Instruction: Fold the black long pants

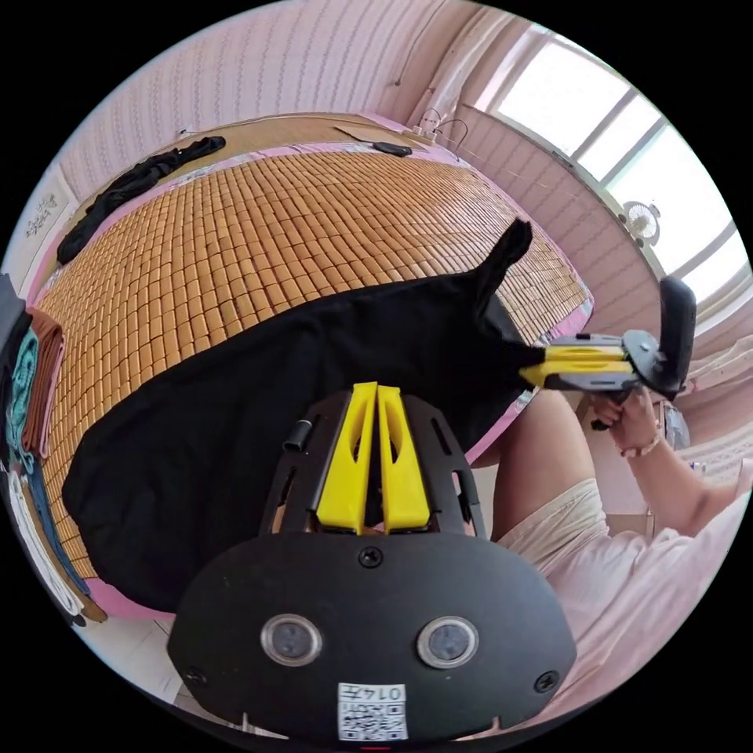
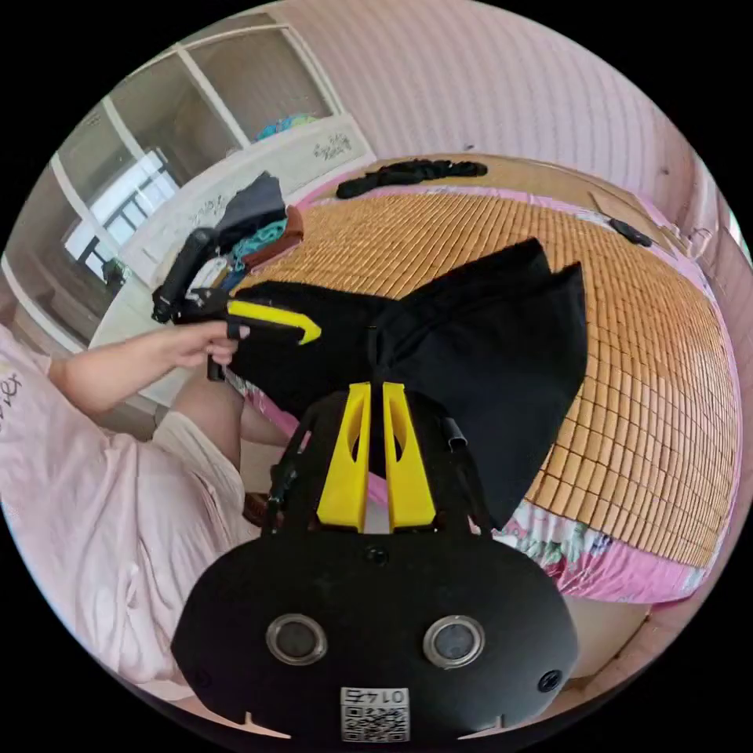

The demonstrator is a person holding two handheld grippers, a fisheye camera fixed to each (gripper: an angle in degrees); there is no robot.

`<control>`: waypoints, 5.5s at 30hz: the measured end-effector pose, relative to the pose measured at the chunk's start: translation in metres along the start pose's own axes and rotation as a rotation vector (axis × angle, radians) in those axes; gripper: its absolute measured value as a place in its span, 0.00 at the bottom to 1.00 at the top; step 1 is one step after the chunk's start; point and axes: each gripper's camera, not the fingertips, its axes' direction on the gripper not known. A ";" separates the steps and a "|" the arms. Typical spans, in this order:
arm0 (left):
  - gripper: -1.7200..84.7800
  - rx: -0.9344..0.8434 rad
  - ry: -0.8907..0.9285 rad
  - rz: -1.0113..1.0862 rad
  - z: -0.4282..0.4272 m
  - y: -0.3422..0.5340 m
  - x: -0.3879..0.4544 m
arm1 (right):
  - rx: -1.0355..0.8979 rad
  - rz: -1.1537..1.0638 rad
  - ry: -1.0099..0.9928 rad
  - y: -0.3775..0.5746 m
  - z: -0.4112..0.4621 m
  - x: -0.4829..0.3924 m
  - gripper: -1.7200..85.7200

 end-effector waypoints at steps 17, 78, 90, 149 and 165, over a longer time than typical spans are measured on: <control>0.08 -0.045 0.076 0.052 0.023 -0.057 -0.008 | -0.272 -0.022 0.140 -0.041 0.077 -0.056 0.04; 0.01 -0.187 -0.095 0.195 0.003 -0.078 0.026 | -0.297 0.114 0.134 -0.142 0.069 -0.163 0.05; 0.01 -0.110 -0.161 0.254 -0.076 -0.064 0.043 | -0.114 0.075 0.090 -0.161 -0.012 -0.183 0.04; 0.04 -0.160 -0.128 0.011 -0.046 0.088 -0.007 | -0.269 0.429 -0.010 -0.244 -0.071 -0.083 0.03; 0.04 -0.267 -0.255 0.346 0.003 0.064 0.108 | -0.351 -0.170 0.114 -0.438 0.016 -0.212 0.01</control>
